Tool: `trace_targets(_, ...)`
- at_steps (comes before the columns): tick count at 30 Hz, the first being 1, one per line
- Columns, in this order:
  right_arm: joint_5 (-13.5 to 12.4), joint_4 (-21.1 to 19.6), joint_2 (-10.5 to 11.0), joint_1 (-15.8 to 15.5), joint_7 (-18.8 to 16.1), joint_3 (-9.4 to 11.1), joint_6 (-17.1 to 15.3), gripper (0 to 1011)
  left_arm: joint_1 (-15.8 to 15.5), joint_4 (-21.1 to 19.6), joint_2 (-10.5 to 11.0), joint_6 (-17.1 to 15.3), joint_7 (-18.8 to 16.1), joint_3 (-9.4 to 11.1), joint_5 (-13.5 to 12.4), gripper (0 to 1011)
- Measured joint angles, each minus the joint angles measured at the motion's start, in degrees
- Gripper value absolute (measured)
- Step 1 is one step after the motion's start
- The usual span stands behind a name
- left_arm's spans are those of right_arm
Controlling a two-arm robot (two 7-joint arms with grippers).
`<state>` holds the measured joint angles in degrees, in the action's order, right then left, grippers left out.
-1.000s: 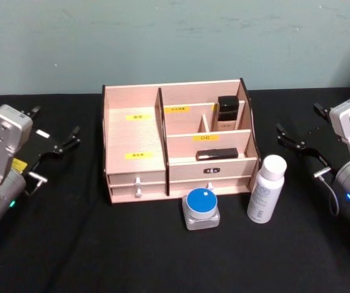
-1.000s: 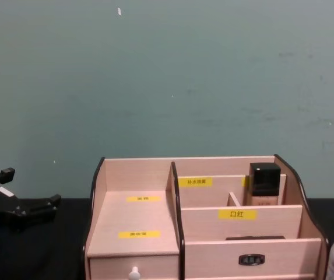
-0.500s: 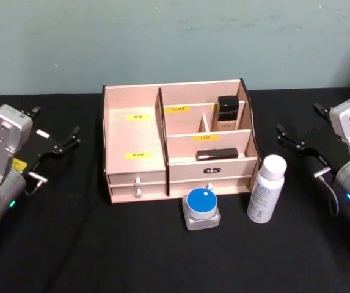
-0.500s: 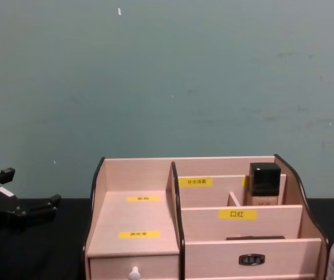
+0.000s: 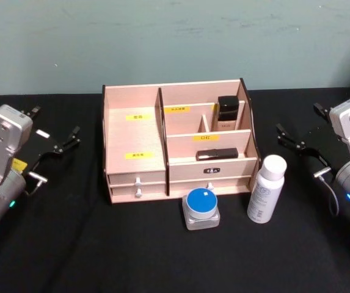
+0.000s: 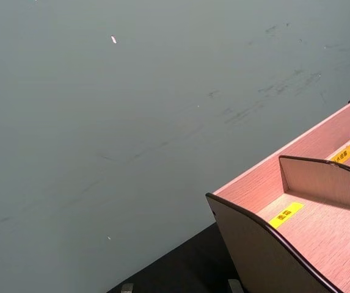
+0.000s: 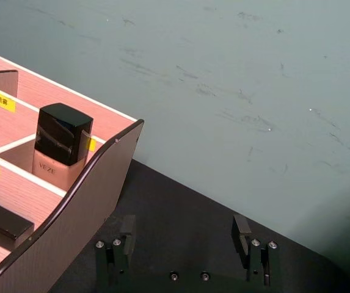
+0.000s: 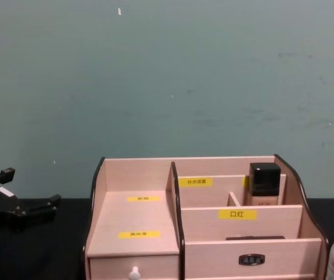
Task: Pick up the facial cleanser and watermelon frost from the table and place them into the tiered storage box.
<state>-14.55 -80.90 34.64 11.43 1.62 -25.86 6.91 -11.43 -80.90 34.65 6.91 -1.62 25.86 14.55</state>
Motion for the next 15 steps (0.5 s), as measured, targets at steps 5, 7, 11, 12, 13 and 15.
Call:
trace_targets(5,0.0,0.0,0.0,0.0,0.0,0.0,0.0,1000,0.0,0.0,0.0,0.0,0.0,0.0,0.0,1001)
trace_targets(7,0.0,0.0,-0.1,-0.1,-0.1,0.2,0.0,1000,0.0,0.0,0.0,0.0,0.0,0.0,0.0,1001)
trace_targets(11,-0.4,-0.9,0.3,-0.7,-0.9,1.5,0.0,1000,0.0,0.0,0.0,0.0,0.0,0.0,0.0,1001)
trace_targets(12,-0.5,-1.3,0.4,-1.0,-1.0,1.8,0.0,1000,0.0,0.0,0.0,0.0,0.0,0.0,0.0,1001)
trace_targets(13,-0.6,-1.7,0.6,-1.2,-1.2,2.1,0.0,1000,0.0,0.0,0.0,0.0,0.0,0.0,0.0,1001)
trace_targets(15,-1.1,-3.5,1.4,-2.2,-1.7,3.1,0.0,1000,0.0,0.0,0.0,0.0,0.0,0.0,0.0,1001)
